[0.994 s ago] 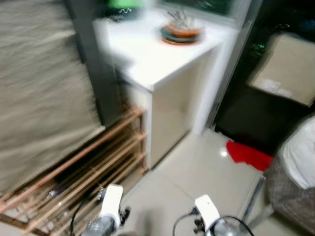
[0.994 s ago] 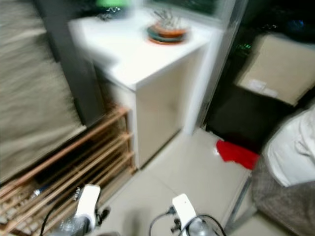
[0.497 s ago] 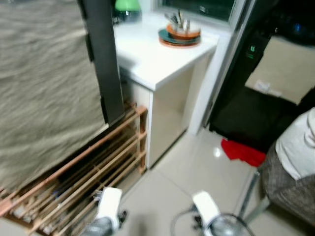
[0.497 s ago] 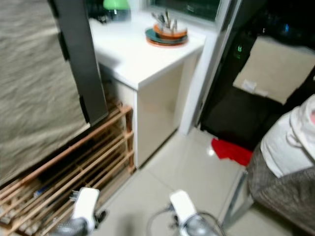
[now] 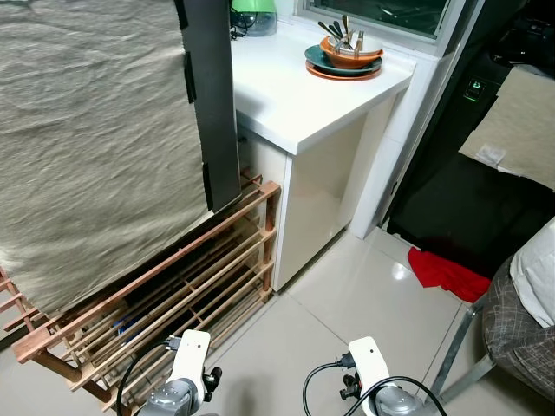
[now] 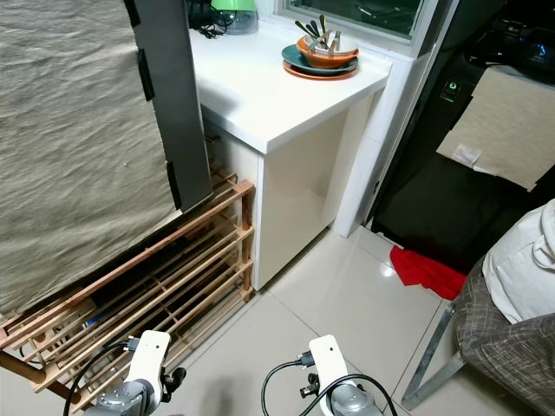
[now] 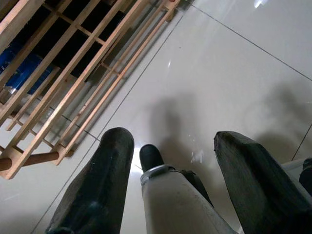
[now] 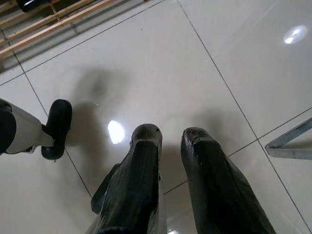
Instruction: Clothes washing
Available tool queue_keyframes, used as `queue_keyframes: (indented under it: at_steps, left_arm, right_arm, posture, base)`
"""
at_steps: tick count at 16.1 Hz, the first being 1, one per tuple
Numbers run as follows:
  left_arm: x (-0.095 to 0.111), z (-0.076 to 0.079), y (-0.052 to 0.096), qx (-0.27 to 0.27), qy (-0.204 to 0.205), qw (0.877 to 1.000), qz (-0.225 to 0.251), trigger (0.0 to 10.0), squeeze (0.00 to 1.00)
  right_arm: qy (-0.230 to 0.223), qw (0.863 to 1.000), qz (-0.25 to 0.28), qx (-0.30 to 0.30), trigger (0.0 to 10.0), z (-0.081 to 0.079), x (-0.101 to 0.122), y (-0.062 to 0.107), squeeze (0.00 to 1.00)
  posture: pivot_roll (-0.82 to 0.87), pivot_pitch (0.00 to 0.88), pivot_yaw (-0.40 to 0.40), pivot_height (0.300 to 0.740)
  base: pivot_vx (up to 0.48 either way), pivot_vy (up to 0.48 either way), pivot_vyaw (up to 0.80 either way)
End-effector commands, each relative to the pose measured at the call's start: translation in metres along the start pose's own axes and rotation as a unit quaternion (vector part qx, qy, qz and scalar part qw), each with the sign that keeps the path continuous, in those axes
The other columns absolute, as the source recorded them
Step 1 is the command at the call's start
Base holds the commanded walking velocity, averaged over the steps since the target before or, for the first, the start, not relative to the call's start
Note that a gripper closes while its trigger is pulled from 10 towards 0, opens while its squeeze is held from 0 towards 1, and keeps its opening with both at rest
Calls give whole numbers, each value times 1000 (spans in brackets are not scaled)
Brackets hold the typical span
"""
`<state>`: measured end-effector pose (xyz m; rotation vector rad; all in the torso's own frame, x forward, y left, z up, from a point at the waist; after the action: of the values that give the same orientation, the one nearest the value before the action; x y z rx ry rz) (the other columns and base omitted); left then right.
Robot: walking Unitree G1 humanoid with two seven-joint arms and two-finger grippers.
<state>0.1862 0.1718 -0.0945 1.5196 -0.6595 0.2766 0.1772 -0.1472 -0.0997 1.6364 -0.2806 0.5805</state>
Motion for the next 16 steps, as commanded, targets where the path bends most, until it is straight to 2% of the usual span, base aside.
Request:
queue_keyframes:
  at_steps: [1, 5, 8, 9, 11, 13, 16]
  left_arm:
    - [6, 2, -1, 0, -4, 1000, 8, 10000, 0]
    - [3, 3, -1, -5, 10, 1000, -8, 10000, 0]
    - [-4, 5, -1, -18, 38, 999, -32, 10000, 0]
    - [-8, 4, 0, -17, 58, 997, -44, 10000, 0]
    - [-12, 3, 0, -14, 55, 997, -59, 10000, 0]
    - [-24, 0, 3, -7, 56, 993, -102, 10000, 0]
    - [-26, 0, 4, -6, 68, 992, -109, 10000, 0]
  right_arm:
    - [-13, 1000, 1, -7, 10000, 3, 0, 0, 0]
    - [-21, 1000, -9, -10, 10000, 5, -2, 1, 0]
    - [-32, 999, -30, -12, 10000, 5, -7, 1, 0]
    - [-53, 998, -33, -10, 10000, 4, -9, 1, 0]
    - [-62, 997, -42, -17, 10000, 5, -12, 1, 0]
    - [-67, 996, -58, -28, 10000, 8, -17, 2, 0]
    - [-72, 994, -70, -32, 10000, 9, -20, 3, 0]
  posture:
    - [-57, 4, -28, 740]
    - [-58, 0, -29, 740]
    - [-58, 0, -29, 740]
    - [-59, 0, -31, 740]
    - [-59, 0, -31, 740]
    - [-62, 0, -31, 740]
    - [-63, 0, -32, 740]
  base:
    - [0, 0, 0]
    - [0, 0, 0]
    - [0, 0, 0]
    - [0, 0, 0]
    - [0, 0, 0]
    - [0, 0, 0]
    - [0, 0, 0]
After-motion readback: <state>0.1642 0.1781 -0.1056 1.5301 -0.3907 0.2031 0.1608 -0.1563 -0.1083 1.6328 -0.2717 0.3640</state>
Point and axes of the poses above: a point about 5 cm out from each wrist's last joint towards the gripper, its own y axis pointing back from the gripper into the wrist, its own x axis along the axis of the wrist's last joint, z = x × y, the point moved 1 cm from there along -y, pointing out of the wrist towards the gripper, and after that the axes turned 7 degrees about -y, right-handed, at the moved point
